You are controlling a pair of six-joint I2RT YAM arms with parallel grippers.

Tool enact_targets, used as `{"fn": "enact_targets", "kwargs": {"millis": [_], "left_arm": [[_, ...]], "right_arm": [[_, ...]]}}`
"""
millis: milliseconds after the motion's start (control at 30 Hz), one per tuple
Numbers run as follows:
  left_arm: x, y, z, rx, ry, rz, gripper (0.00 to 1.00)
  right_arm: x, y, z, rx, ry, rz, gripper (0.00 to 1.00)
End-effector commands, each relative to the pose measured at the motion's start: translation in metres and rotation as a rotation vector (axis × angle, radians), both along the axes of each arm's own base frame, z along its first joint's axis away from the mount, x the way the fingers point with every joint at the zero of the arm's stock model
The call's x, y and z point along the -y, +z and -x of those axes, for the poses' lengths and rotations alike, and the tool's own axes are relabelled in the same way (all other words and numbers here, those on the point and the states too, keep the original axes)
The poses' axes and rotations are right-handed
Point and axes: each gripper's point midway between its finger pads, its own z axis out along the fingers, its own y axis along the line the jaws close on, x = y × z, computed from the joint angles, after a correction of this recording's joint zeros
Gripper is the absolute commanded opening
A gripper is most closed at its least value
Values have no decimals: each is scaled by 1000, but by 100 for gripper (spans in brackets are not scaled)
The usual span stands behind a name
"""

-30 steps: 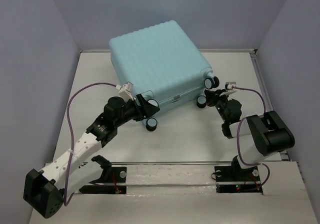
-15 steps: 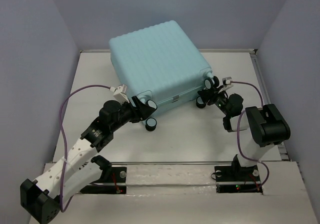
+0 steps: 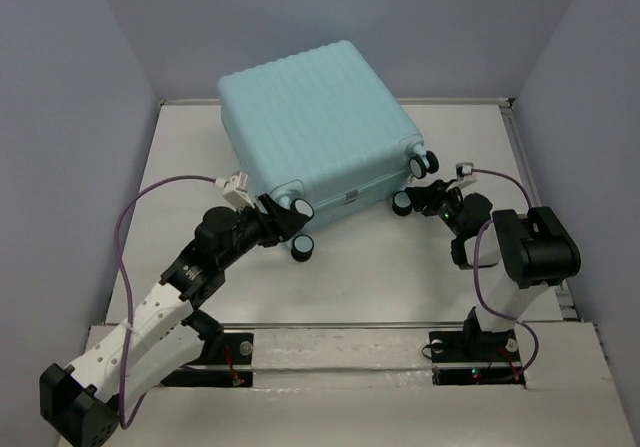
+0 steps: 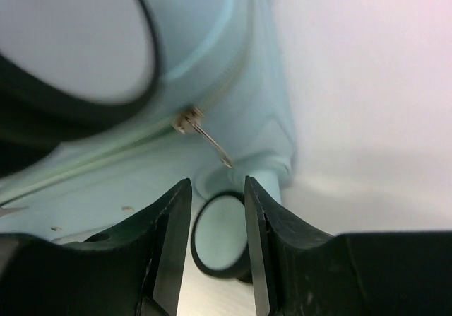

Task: Pack the luggage

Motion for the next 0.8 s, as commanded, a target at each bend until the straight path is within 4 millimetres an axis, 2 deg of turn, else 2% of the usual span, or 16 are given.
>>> {"fn": "enact_targets", "kwargs": {"millis": [0,33,100,167,200,267,367,533,633,667,700,767], "left_arm": [[-46,91,-17,303,246,99,6],[-57,80,-18,277,289,47,6],[-81,91,-18,303,391,25,6],[-94,100,-15,325,432,-3,6],[-98,107,-13,345,443,4,6],[-98,116,-9,368,428,11,6],[-96,106,-10,338,418,-22,6],[-77,86,-12,298,321,-62,6],[-71,62,-13,234,275,-151,6],[-66,59,-10,229,238,-157,11],[-62,55,-9,230,210,-170,34],[-55,50,-7,224,164,-178,65]], "right_arm": [[12,24,6,79,-54,-73,52],[10,23,6,73,-37,-74,57],[6,23,7,70,-9,-66,64],[-1,26,9,82,36,-59,65],[-11,33,12,101,104,-61,65],[-20,39,17,119,173,-75,65],[-25,43,17,136,215,-61,67],[-6,33,-6,102,78,4,68],[6,31,-19,101,16,12,68],[7,32,-21,104,5,15,68],[10,29,-24,102,-14,17,68],[12,30,-27,107,-7,18,68]]}}
